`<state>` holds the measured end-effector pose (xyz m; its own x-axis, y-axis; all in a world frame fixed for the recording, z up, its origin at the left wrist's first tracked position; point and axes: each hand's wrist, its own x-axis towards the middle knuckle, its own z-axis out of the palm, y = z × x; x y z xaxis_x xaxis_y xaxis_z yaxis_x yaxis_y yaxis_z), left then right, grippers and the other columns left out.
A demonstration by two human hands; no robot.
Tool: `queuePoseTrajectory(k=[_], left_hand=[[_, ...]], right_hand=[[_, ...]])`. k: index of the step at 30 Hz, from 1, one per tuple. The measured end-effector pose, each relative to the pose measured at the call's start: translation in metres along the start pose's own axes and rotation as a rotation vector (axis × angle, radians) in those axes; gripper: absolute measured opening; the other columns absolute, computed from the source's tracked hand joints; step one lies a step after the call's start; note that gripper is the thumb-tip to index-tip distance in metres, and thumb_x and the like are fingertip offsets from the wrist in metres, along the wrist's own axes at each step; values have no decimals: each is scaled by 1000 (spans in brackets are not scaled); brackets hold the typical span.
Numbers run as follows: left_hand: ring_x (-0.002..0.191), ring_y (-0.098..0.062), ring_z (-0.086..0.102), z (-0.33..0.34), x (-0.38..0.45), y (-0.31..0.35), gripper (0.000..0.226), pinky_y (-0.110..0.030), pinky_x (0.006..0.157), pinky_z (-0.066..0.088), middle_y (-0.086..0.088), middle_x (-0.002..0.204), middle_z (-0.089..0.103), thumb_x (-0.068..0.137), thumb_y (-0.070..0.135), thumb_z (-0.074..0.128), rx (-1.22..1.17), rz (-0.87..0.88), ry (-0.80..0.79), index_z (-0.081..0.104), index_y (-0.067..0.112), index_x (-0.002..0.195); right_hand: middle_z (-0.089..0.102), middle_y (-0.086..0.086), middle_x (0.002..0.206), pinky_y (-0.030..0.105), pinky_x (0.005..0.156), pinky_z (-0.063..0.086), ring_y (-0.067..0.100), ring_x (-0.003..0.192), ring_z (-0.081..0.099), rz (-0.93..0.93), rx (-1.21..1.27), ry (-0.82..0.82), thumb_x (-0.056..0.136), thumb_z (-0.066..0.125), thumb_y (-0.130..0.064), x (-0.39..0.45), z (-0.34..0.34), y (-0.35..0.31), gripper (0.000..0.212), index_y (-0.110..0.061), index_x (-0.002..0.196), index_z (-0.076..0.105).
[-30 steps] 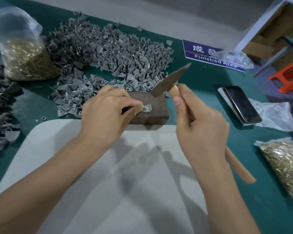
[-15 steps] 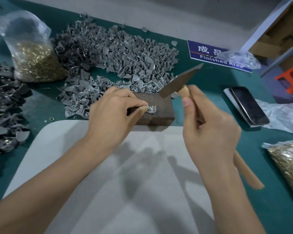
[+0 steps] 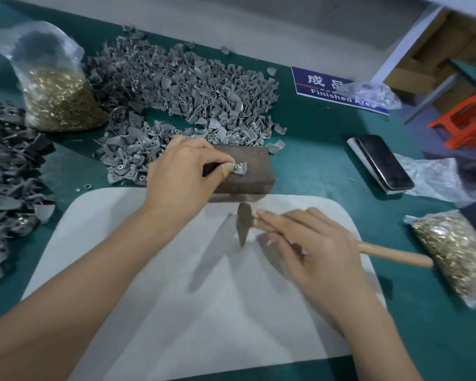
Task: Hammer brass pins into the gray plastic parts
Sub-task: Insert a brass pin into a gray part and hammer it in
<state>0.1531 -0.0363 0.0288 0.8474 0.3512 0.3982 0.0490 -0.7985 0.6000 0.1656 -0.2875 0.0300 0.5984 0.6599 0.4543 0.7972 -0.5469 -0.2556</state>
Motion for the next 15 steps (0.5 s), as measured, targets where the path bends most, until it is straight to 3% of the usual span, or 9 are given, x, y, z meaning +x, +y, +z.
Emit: queuePoseTrajectory(k=[4, 7, 10, 12, 15], left_hand=[[97, -11, 46, 0, 0, 0, 11, -35, 69, 40, 18, 93, 64, 93, 48, 68, 2, 5, -10, 77, 44, 98], [96, -13, 46, -1, 0, 2, 12, -35, 70, 41, 18, 93, 64, 93, 47, 69, 0, 11, -19, 78, 42, 99], [98, -16, 49, -4, 1, 4, 13, -36, 72, 45, 16, 94, 65, 93, 46, 69, -6, 26, -19, 78, 41, 100], [99, -17, 51, -5, 1, 3, 13, -37, 75, 47, 15, 94, 66, 93, 45, 69, -6, 46, -19, 78, 40, 100], [100, -18, 51, -5, 1, 4, 14, -34, 82, 36, 13, 94, 65, 94, 43, 68, 11, 80, -11, 77, 38, 103]], right_hand=[[67, -11, 112, 43, 83, 47, 23, 101, 56, 4, -16, -59, 97, 70, -24, -20, 12, -1, 27, -29, 123, 74], [64, -16, 116, 40, 96, 40, 19, 112, 53, 73, -11, -32, 96, 67, -33, -16, 13, -5, 21, -34, 115, 75], [68, -16, 106, 38, 93, 45, 13, 104, 58, 176, 161, 41, 96, 66, -31, 8, 16, -7, 17, -30, 110, 77], [70, -15, 101, 30, 91, 46, 12, 95, 57, 252, 228, 117, 97, 68, -23, 34, 20, -6, 20, -27, 115, 75], [70, -15, 95, 22, 83, 39, 8, 85, 52, 345, 273, 88, 96, 70, -23, 75, 27, -7, 28, -28, 123, 70]])
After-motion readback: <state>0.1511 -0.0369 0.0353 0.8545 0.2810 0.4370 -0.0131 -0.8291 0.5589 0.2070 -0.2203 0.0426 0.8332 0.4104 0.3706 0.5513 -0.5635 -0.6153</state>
